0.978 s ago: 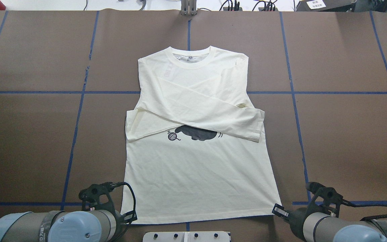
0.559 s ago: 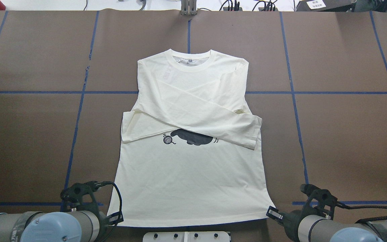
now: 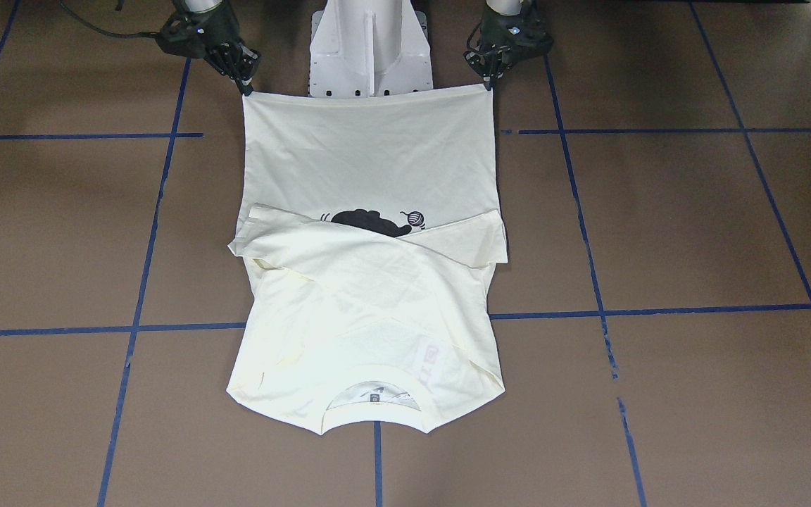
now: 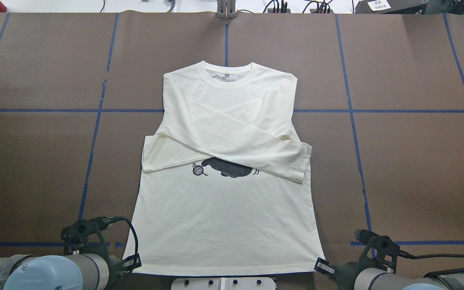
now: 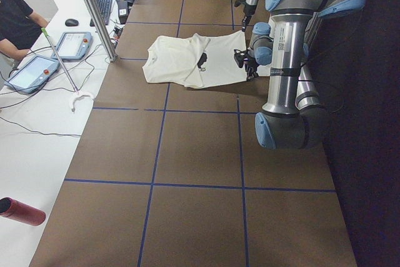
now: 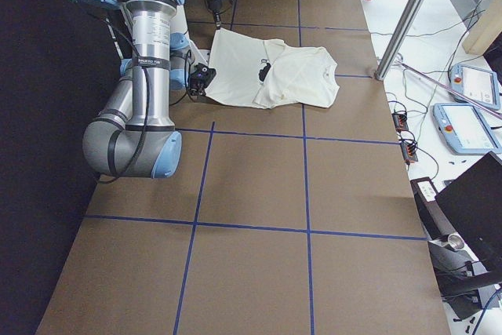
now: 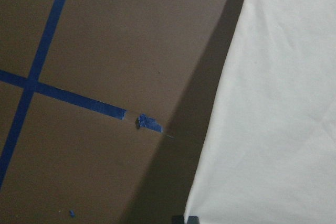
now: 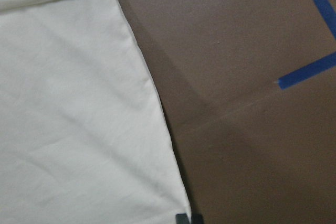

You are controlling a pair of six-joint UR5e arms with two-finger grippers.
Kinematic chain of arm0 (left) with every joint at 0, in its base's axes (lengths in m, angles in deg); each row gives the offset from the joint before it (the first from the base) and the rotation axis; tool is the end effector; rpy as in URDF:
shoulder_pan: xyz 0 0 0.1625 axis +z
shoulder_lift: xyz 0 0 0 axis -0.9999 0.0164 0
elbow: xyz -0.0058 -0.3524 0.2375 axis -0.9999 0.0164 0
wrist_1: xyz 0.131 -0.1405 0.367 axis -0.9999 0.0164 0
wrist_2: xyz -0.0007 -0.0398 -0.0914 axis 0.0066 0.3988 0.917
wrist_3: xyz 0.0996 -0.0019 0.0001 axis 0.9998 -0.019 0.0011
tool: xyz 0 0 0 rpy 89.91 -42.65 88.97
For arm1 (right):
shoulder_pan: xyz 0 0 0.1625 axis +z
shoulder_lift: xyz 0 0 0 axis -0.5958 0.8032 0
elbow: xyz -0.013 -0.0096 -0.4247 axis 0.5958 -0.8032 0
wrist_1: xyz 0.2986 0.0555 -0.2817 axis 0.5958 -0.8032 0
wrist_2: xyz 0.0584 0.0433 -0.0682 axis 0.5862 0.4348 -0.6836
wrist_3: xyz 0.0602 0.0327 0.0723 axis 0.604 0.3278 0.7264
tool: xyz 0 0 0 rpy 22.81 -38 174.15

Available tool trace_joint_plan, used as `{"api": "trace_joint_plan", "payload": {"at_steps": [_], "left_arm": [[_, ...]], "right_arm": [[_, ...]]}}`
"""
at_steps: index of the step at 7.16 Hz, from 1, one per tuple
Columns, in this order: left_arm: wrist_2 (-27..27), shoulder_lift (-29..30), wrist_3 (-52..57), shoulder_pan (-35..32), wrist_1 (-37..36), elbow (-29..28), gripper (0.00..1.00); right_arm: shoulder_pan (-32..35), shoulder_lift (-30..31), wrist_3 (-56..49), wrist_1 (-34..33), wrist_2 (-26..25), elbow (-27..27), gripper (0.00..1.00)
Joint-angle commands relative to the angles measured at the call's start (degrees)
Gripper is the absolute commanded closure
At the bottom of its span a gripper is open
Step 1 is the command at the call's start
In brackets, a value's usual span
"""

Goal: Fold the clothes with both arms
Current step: 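Lift the hem with both grippers and fold it up onto the collar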

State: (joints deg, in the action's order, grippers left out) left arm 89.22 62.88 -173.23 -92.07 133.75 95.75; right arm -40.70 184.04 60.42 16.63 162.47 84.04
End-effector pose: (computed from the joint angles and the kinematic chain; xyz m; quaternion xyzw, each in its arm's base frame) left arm 0.4464 -0.1585 0.2908 -0.0402 0.3878 -0.1637 0.9062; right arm -0.4265 -0.1236 0.3430 -0.0349 -0.4560 0.2307 0.8589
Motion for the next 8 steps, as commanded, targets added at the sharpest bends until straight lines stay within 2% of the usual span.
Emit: {"api": "trace_joint_plan", "payload": {"at_steps": [1,2,3,4,5,6,7,8], "left_arm": [[0.4,0.5,-0.7,-0.2,0.0,2.4,1.0],[2.4,1.1,-0.1,-2.7,0.2,3.1,1.0],[3.0,4.1,1.9,-8.9,0.8,1.3,1.0],[4.9,9.5,9.0,-15.7,0.3,-1.5,1.0],[9.3,13.3,13.2,-21.8,1.0,-8.8,1.0],[9.8,18.0,16.4,-28.5,2.4,-14.9,1.0],[10.9,18.8,19.2,-33.5,6.6,-20.1,1.0],[14.8,18.8,22.1,-38.5,14.3,-25.3,1.0]], "right_arm": [[1.0,0.9,0.0,-0.2,0.0,3.2,1.0],[5.1,0.3,0.0,-0.2,0.0,3.5,1.0],[10.1,-0.5,-0.2,-0.4,0.5,4.8,1.0],[13.8,-1.5,-2.3,-0.7,3.0,3.9,1.0],[22.2,-5.1,-10.4,-0.7,9.5,-0.2,1.0],[29.4,-11.9,-13.7,-1.6,14.9,-6.4,1.0],[34.2,-18.8,-14.8,-3.0,17.3,-14.0,1.0],[37.8,-24.4,-19.7,-3.5,18.2,-21.0,1.0]]}}
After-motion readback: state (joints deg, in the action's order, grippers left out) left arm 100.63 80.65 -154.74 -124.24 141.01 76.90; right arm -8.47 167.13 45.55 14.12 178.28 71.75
